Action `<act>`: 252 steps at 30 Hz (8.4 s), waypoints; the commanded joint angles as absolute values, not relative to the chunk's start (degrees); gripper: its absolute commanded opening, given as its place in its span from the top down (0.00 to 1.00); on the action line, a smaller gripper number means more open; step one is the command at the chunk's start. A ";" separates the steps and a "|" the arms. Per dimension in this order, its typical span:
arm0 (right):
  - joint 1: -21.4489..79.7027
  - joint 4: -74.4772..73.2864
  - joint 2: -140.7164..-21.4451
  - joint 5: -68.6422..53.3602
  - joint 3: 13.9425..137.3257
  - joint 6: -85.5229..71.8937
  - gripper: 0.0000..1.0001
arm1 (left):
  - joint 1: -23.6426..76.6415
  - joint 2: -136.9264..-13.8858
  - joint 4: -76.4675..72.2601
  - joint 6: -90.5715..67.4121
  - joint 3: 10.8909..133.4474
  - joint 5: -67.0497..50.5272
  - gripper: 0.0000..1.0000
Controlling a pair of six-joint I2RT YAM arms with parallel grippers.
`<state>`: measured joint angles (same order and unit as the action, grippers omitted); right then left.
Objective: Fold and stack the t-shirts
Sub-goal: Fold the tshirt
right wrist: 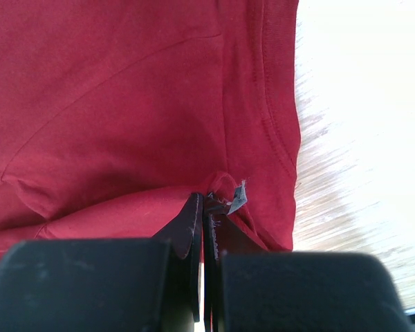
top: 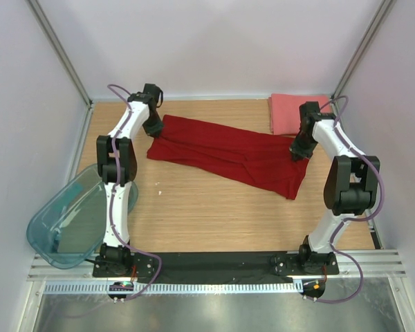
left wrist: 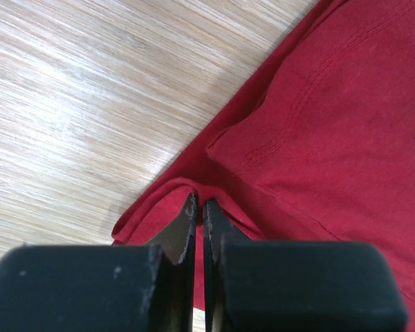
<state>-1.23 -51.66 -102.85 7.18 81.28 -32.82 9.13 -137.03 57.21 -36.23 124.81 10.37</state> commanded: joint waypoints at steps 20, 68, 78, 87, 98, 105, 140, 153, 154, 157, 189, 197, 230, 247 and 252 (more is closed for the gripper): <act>-2.11 -51.06 -104.06 8.00 83.76 -31.46 0.99 | 8.00 -136.23 54.14 -36.56 127.00 12.83 1.00; 13.78 -57.94 -101.61 4.84 92.39 -19.78 0.48 | 13.44 -113.91 45.00 -30.58 102.84 -8.08 0.51; 22.15 -47.21 -102.13 -1.94 78.93 -18.90 0.69 | 16.00 -107.49 44.47 -31.11 93.52 -12.21 0.59; 22.94 -44.30 -103.88 -2.02 76.47 -18.81 0.61 | 16.35 -104.94 45.79 -30.06 90.00 -10.64 0.59; 23.55 -43.42 -105.47 4.21 74.36 -17.05 0.61 | 16.26 -105.20 46.84 -30.67 91.58 -12.22 0.59; 24.52 -41.76 -105.03 7.73 71.37 -17.93 0.63 | 16.26 -104.76 46.05 -30.06 89.91 -11.86 0.59; 21.89 -43.51 -117.68 23.55 96.49 -17.23 0.99 | 16.17 -106.61 44.03 -31.11 88.24 -13.18 0.59; 17.84 -44.04 -125.94 23.02 106.70 -14.42 0.89 | 16.26 -107.75 46.49 -29.88 90.97 -12.13 0.59; 17.67 -43.60 -126.03 23.03 106.61 -13.98 0.84 | 16.26 -107.75 46.49 -29.80 90.79 -12.04 0.59; 17.58 -46.30 -126.21 22.94 109.24 -14.76 0.67 | 16.26 -108.10 46.76 -30.41 90.35 -12.22 0.59; 3.08 -43.33 -102.39 11.96 76.55 -22.68 0.62 | 16.00 -111.53 47.81 -30.59 93.69 -12.91 0.59; 0.79 -42.10 -105.90 9.76 77.43 -20.48 0.57 | 16.00 -109.69 47.99 -31.20 90.98 -14.50 0.59; 0.70 -34.72 -107.14 15.73 82.44 -18.81 0.99 | 16.08 -108.28 48.25 -31.64 90.09 -13.54 0.60; 0.70 -32.43 -114.69 19.33 90.00 -17.14 0.94 | 15.91 -107.22 48.95 -31.38 90.78 -9.85 0.59; 0.70 -34.53 -118.73 20.48 93.42 -16.61 0.88 | 14.51 -110.56 50.54 -32.08 96.49 -6.86 0.57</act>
<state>0.62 -33.58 -117.16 17.80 89.10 -17.56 15.81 -109.91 50.09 -31.31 91.81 -9.21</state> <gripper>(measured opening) 0.098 0.423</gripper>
